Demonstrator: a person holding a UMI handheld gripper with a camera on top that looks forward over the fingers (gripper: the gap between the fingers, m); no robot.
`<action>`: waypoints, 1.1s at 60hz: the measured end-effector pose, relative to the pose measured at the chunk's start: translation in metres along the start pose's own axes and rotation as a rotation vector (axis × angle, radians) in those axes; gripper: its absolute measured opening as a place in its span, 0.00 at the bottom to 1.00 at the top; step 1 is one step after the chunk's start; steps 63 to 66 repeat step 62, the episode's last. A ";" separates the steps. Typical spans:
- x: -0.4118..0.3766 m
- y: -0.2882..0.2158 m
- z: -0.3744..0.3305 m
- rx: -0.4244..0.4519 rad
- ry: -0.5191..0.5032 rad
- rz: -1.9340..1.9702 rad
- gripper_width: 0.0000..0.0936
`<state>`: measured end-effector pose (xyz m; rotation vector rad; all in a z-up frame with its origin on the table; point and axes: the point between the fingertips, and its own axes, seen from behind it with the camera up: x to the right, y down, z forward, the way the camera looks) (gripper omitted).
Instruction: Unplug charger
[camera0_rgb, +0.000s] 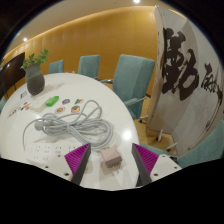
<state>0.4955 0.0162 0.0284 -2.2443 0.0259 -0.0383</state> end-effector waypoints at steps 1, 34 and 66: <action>0.000 -0.002 -0.004 0.006 0.005 -0.005 0.91; -0.059 0.001 -0.295 0.174 0.135 -0.046 0.93; -0.102 0.024 -0.402 0.236 0.173 -0.048 0.93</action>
